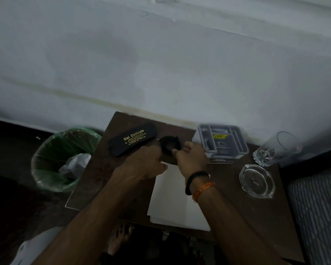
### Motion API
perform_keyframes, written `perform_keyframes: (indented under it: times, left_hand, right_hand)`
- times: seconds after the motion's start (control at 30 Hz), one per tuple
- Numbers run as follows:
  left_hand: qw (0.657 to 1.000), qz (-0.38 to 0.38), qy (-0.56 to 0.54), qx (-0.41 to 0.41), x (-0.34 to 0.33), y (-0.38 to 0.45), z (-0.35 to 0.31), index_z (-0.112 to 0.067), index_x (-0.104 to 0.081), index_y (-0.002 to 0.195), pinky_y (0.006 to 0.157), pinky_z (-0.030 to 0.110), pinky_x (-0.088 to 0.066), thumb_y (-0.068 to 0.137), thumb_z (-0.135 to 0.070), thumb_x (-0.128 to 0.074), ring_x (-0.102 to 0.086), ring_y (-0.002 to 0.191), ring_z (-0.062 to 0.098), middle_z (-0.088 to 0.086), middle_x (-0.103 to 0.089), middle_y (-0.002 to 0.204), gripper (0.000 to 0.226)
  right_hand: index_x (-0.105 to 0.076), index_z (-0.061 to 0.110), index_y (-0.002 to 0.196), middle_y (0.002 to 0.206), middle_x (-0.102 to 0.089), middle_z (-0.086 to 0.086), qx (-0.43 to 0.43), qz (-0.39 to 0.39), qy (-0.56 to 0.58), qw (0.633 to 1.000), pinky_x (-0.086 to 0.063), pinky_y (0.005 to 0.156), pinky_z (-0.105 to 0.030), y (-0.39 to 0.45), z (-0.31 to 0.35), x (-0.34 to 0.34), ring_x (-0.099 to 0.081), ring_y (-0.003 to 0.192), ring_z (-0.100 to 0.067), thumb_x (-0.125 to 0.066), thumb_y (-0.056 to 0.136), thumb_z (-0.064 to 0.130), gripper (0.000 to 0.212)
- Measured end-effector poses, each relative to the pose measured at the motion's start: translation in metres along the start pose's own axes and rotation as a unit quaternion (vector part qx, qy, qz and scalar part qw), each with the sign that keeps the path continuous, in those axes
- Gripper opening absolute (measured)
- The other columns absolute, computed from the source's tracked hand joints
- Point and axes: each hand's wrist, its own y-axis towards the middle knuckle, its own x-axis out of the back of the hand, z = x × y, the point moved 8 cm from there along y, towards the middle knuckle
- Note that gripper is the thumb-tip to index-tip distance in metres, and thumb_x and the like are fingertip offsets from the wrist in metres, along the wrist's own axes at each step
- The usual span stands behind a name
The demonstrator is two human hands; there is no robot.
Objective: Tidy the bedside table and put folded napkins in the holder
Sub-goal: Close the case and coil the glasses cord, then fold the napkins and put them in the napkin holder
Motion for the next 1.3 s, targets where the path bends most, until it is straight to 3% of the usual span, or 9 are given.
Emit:
perform_keyframes:
  times: [0.17,0.33,0.43,0.5,0.57,0.73,0.87,1.13,1.3]
  left_hand:
    - [0.997,0.053,-0.025,0.045,-0.014,-0.006,-0.001,-0.016,-0.048,0.127,0.065,0.031,-0.062,0.089,-0.035,-0.066,-0.065,0.084,0.02,0.004,-0.055,0.121,0.046]
    - [0.994,0.083,-0.041,0.05,-0.023,-0.012,-0.008,-0.02,-0.03,0.147,0.067,0.031,-0.062,0.085,-0.029,-0.073,-0.062,0.097,0.022,0.007,-0.046,0.14,0.076]
    - [0.997,0.075,-0.017,0.025,-0.022,-0.01,-0.017,-0.019,-0.019,0.152,0.063,0.026,-0.057,0.084,-0.032,-0.074,-0.064,0.083,0.018,0.009,-0.044,0.144,0.088]
    - [0.998,0.064,0.006,0.007,-0.021,-0.009,-0.019,-0.016,-0.02,0.152,0.079,0.032,-0.056,0.083,-0.032,-0.075,-0.065,0.102,0.024,0.011,-0.045,0.145,0.09]
    - [0.999,0.052,0.007,-0.002,-0.019,-0.006,-0.02,-0.015,-0.024,0.15,0.089,0.036,-0.053,0.081,-0.031,-0.077,-0.059,0.117,0.029,0.011,-0.046,0.144,0.088]
    - [1.0,0.017,-0.014,-0.023,-0.011,-0.005,-0.022,-0.014,-0.031,0.146,0.086,0.034,-0.05,0.08,-0.023,-0.078,-0.061,0.113,0.029,0.013,-0.057,0.13,0.081]
    - [0.999,-0.007,-0.019,-0.03,-0.006,-0.005,-0.019,-0.016,-0.033,0.146,0.101,0.037,-0.046,0.079,-0.018,-0.079,-0.051,0.127,0.026,0.009,-0.048,0.144,0.082]
    - [0.997,-0.009,-0.052,-0.049,-0.001,-0.005,-0.022,-0.016,-0.053,0.127,0.094,0.034,-0.051,0.075,-0.009,-0.08,-0.061,0.105,0.02,0.006,-0.063,0.118,0.059]
    - [0.996,-0.015,-0.047,-0.079,0.005,-0.006,-0.022,-0.017,-0.067,0.099,0.083,0.03,-0.054,0.073,-0.01,-0.081,-0.064,0.094,0.015,-0.001,-0.068,0.101,0.031]
  right_hand:
    - [-0.07,0.02,0.11,0.115,-0.069,0.002,0.152,0.046,-0.248,0.956,-0.049,0.093,-0.028,-0.023,0.002,0.017,-0.062,0.109,-0.016,-0.066,0.087,0.016,0.024]
    - [-0.039,0.021,0.144,0.145,-0.043,-0.003,0.186,0.137,-0.434,0.871,-0.038,0.109,-0.036,-0.031,-0.036,0.023,-0.041,0.132,-0.024,-0.074,0.081,0.034,0.074]
    - [-0.031,0.02,0.149,0.149,-0.036,-0.005,0.171,0.154,-0.44,0.868,-0.034,0.112,-0.039,-0.027,-0.054,0.022,-0.035,0.136,-0.026,-0.078,0.076,0.039,0.089]
    - [-0.034,0.019,0.147,0.145,-0.037,-0.005,0.174,0.147,-0.438,0.87,-0.034,0.111,-0.039,-0.024,-0.057,0.024,-0.036,0.133,-0.026,-0.08,0.073,0.041,0.09]
    - [-0.042,0.02,0.14,0.139,-0.041,-0.005,0.182,0.136,-0.438,0.87,-0.038,0.107,-0.039,-0.022,-0.055,0.026,-0.038,0.129,-0.027,-0.082,0.069,0.042,0.084]
    - [-0.051,0.022,0.126,0.132,-0.045,-0.002,0.215,0.087,-0.448,0.864,-0.046,0.095,-0.036,-0.026,-0.043,0.029,-0.047,0.119,-0.023,-0.082,0.068,0.039,0.068]
    - [-0.053,0.024,0.115,0.123,-0.05,0.002,0.234,0.067,-0.429,0.87,-0.048,0.085,-0.033,-0.031,-0.037,0.03,-0.056,0.108,-0.019,-0.079,0.072,0.033,0.052]
    - [-0.057,0.024,0.103,0.112,-0.055,0.004,0.271,0.045,-0.391,0.879,-0.05,0.085,-0.034,-0.036,-0.023,0.037,-0.059,0.099,-0.017,-0.075,0.077,0.027,0.032]
    - [-0.05,0.029,0.081,0.093,-0.059,0.009,0.233,0.049,-0.328,0.914,-0.042,0.067,-0.025,-0.026,-0.027,0.049,-0.056,0.084,-0.012,-0.078,0.068,0.021,0.032]
